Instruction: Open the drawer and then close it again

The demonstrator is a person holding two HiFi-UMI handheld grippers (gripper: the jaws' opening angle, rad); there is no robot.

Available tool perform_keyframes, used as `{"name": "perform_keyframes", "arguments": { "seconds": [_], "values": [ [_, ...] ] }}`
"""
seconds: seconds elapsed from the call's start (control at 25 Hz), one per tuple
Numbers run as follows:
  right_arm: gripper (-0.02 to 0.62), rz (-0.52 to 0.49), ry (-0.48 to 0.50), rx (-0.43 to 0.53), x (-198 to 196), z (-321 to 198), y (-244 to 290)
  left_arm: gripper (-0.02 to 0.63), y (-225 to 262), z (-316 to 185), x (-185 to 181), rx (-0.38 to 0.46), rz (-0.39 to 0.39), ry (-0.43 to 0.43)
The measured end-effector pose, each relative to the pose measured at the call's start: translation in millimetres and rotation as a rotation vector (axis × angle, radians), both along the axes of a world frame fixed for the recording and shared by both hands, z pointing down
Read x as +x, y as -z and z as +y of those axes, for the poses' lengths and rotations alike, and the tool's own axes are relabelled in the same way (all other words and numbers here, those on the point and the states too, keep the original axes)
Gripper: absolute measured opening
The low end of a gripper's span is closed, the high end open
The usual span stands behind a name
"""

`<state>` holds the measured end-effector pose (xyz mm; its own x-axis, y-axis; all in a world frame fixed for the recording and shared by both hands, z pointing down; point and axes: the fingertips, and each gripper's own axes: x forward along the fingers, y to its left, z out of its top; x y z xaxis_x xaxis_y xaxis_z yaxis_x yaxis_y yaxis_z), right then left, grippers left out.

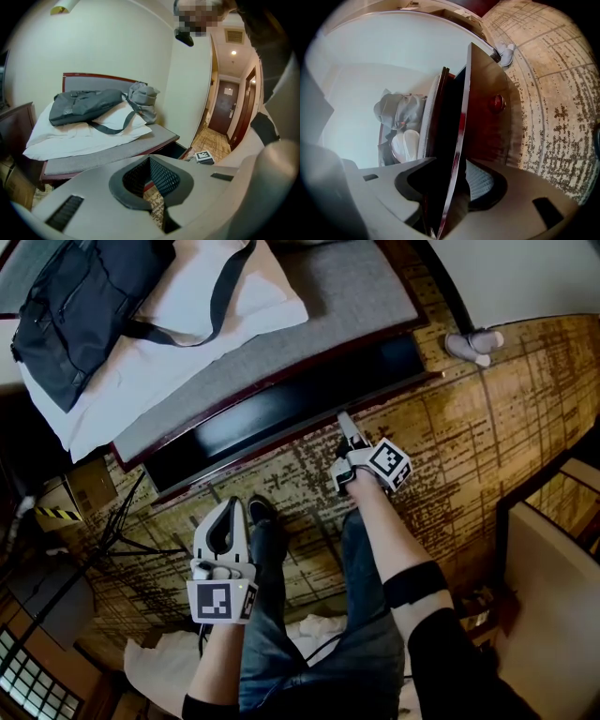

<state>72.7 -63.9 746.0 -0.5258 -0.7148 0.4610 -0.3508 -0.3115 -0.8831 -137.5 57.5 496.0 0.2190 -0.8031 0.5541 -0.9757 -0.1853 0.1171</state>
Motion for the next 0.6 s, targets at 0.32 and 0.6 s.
{"name": "perform_keyframes", "arguments": {
  "seconds": [0.32, 0.6],
  "values": [
    [0.193, -0.036, -0.013, 0.035, -16.3, -33.1, -0.5, 0.003, -8.4, -3.1, -11.8, -0.001, 0.001, 0.016],
    [0.193, -0.049, -0.016, 0.051, -32.6, -63.2, 0.3, 0.003, -16.8, -4.0, -21.7, -0.017, 0.004, 0.049]
  ]
}}
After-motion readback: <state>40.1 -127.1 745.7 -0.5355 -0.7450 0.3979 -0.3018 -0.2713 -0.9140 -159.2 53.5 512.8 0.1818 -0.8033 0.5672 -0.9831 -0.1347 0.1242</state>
